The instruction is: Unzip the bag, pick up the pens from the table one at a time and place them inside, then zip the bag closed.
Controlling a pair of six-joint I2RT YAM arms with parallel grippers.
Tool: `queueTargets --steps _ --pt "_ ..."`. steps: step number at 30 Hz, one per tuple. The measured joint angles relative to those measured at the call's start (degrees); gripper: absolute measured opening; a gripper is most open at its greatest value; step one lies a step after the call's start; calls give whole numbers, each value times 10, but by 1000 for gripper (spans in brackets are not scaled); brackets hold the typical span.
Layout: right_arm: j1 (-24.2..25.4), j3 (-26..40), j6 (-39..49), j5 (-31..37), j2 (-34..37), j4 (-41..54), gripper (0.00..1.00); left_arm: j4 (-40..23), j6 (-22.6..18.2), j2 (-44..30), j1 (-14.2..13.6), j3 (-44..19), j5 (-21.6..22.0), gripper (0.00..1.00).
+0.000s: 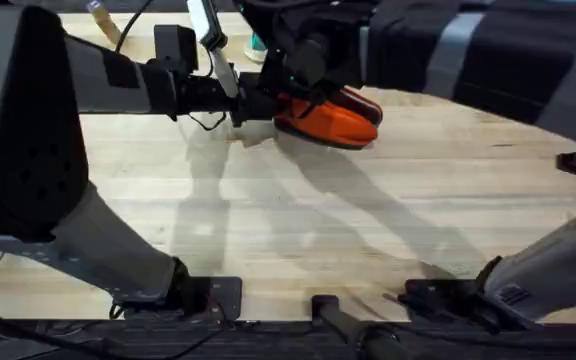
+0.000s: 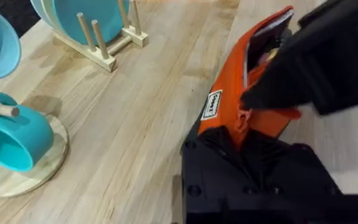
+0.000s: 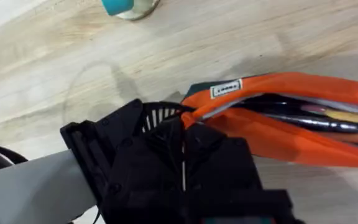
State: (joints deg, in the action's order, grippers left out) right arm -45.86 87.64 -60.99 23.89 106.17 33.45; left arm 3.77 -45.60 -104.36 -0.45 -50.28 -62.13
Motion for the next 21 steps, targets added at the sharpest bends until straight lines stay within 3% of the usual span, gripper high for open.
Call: queueTargets --steps 21 --pt "60 0 2 -12 -27 96 30 1 0 0 -2 0 0 43"
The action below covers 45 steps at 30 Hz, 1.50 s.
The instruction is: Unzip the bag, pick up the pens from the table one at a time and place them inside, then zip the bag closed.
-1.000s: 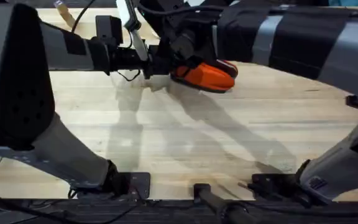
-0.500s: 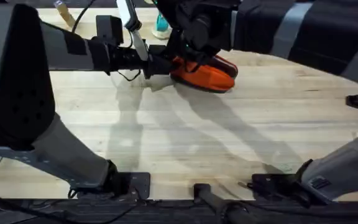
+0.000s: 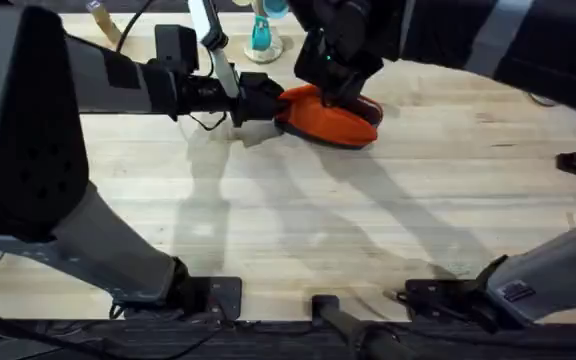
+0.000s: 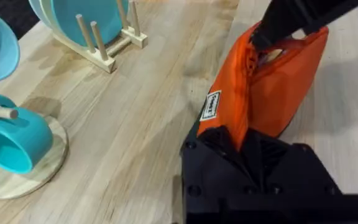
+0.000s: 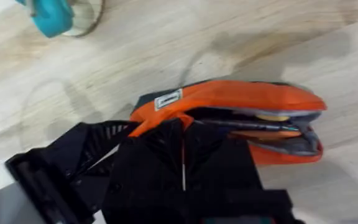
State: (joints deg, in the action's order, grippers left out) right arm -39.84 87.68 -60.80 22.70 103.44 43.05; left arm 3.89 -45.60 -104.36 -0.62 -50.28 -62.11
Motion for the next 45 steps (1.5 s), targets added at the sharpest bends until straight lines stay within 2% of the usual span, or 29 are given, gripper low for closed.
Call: queueTargets --steps 23,31,45 --pt "62 0 0 -11 -33 102 30 -1 0 0 -3 0 -8 43" --pt "93 0 1 8 -34 161 30 -2 0 0 -2 0 -9 43" --pt "103 0 4 20 -40 217 29 -2 0 0 -2 0 -13 42"
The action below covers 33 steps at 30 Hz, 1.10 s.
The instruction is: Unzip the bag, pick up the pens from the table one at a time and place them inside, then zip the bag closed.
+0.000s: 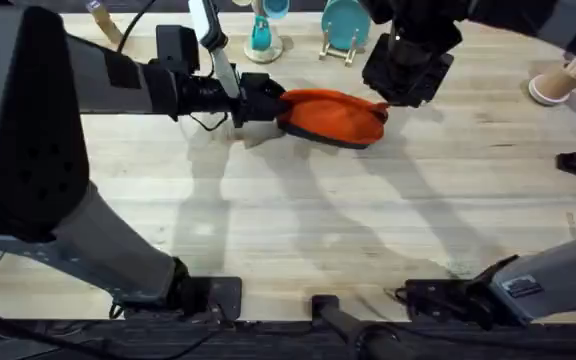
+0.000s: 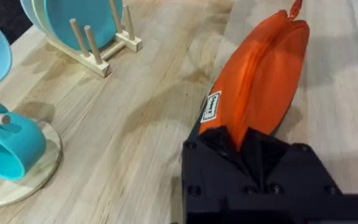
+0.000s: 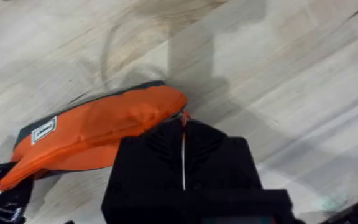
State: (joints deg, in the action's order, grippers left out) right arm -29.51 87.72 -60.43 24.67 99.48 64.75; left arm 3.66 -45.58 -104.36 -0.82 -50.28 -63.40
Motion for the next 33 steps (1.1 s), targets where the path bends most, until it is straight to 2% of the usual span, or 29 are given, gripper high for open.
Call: queueTargets --steps 9,17,23,33 --pt "32 0 -41 2 0 49 29 -1 2 0 3 0 -7 42" --pt "39 -23 -69 7 0 42 28 -4 2 0 24 5 -28 42" --pt "39 -60 -83 5 0 11 28 -4 3 0 28 5 -30 42" --pt "39 -166 -107 -35 -3 -86 28 -4 3 0 28 5 -31 42"
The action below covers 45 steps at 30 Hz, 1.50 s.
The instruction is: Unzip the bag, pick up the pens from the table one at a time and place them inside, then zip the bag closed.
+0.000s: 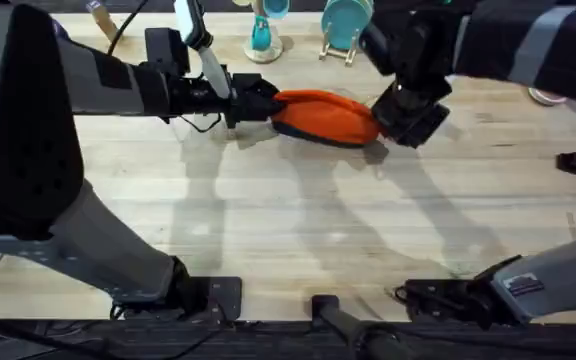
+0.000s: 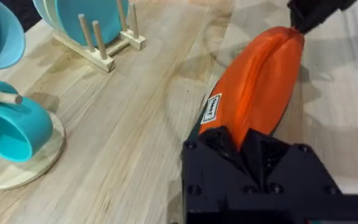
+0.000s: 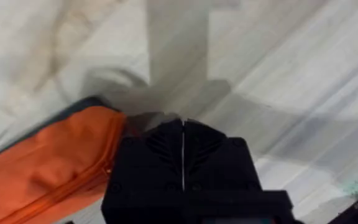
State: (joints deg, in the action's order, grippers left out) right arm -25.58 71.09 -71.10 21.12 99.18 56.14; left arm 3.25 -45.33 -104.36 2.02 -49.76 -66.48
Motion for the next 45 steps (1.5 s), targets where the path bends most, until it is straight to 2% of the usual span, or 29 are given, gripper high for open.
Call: queueTargets --steps 6,20,27,28,29,33,35,37,45 --pt "1 -42 -22 -4 -2 3 28 0 0 0 4 0 1 42" --pt "3 -44 -27 7 -8 -26 29 0 0 0 5 0 1 42" --pt "3 -46 -9 46 -118 -44 31 0 0 0 5 0 1 42" --pt "3 -46 -5 49 -137 -45 68 0 0 0 5 0 1 42" --pt "3 -46 -4 51 -153 -45 159 0 0 0 5 0 1 42" --pt "3 -46 19 41 -197 -44 744 0 0 0 5 0 1 42" --pt "3 -46 39 27 -207 -44 967 0 0 0 5 0 1 42" --pt "3 -46 60 7 -214 -44 993 0 0 0 5 0 1 42" --pt "3 -46 161 -76 -236 -43 996 0 4 0 5 0 0 42"
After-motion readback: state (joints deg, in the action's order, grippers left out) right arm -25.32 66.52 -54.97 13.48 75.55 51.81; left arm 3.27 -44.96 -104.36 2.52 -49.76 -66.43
